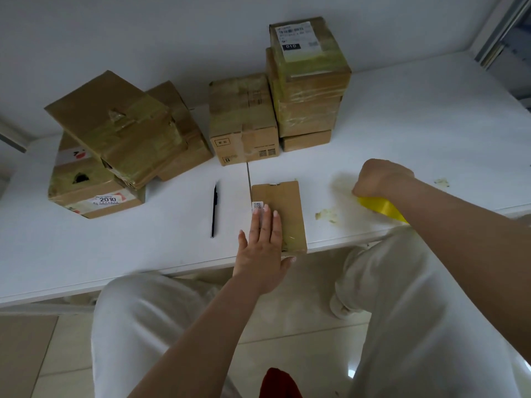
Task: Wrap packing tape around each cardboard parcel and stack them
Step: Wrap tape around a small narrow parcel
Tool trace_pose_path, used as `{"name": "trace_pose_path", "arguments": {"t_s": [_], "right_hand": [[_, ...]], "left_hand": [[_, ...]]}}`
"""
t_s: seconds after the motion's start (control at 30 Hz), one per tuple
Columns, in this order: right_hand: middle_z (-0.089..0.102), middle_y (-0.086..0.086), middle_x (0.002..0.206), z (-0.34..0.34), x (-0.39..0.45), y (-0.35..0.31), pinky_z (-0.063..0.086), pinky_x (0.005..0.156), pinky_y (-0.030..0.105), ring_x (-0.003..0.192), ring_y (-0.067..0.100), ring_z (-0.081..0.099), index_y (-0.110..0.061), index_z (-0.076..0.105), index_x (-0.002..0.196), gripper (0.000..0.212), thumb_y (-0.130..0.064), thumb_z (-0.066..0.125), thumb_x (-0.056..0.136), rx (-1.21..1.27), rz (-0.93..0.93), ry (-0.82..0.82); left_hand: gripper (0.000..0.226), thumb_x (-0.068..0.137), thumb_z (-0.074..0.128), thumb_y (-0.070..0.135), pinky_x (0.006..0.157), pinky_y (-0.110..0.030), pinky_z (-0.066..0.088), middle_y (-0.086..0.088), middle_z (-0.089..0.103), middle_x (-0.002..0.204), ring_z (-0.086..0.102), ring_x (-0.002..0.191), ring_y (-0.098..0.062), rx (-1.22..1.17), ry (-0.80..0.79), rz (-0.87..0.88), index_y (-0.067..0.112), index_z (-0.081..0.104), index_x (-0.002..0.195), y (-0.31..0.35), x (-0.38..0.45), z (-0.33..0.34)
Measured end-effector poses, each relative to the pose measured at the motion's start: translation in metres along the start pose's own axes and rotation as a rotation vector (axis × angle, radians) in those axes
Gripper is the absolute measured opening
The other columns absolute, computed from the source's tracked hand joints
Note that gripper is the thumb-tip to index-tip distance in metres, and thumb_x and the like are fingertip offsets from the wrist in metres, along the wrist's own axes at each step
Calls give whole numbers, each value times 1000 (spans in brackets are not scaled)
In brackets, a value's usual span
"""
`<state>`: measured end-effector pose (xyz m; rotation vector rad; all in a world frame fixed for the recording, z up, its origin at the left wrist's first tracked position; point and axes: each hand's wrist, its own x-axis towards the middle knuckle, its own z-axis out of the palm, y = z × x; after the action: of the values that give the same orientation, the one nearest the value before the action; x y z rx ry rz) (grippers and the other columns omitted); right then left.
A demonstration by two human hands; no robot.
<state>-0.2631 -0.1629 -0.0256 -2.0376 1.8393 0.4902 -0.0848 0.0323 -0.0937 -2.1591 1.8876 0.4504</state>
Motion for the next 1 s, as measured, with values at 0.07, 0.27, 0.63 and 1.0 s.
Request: {"name": "trace_pose_path", "arguments": {"t_s": [0.07,0.27,0.63,1.0], "right_hand": [[54,0,82,6,-2,3,39,70,29,82,26,54,-15,57,87,7,-21,58,83,68,11,52],[64,2,109,16,-10,8,45,77,30,100,26,59,-17,66,103,24,-31,62,84,180,-89,106],[74,1,95,-32,-69,25,55,65,29,88,24,69,-28,77,97,23,-37,78,76,600,-361,-366],[74,-1,103,-25,-94,1,55,64,24,84,15,71,-29,76,104,27,-36,74,78,399,-531,-608]], "left_hand": [[96,95,35,61,118,-54,6,-10,-38,154,-32,142,-28,4,-24,9,11,-29,147,0,-1,-3],[105,92,48,57,119,-56,6,-8,-37,154,-32,143,-27,-50,-72,16,12,-28,148,0,-3,-12],[72,85,61,54,107,-25,36,9,42,147,38,137,-14,-1256,229,-125,25,37,145,6,-35,-62],[75,63,59,70,64,-27,56,-3,71,106,66,84,-14,-1548,-52,-305,14,66,112,12,-49,-45]]}}
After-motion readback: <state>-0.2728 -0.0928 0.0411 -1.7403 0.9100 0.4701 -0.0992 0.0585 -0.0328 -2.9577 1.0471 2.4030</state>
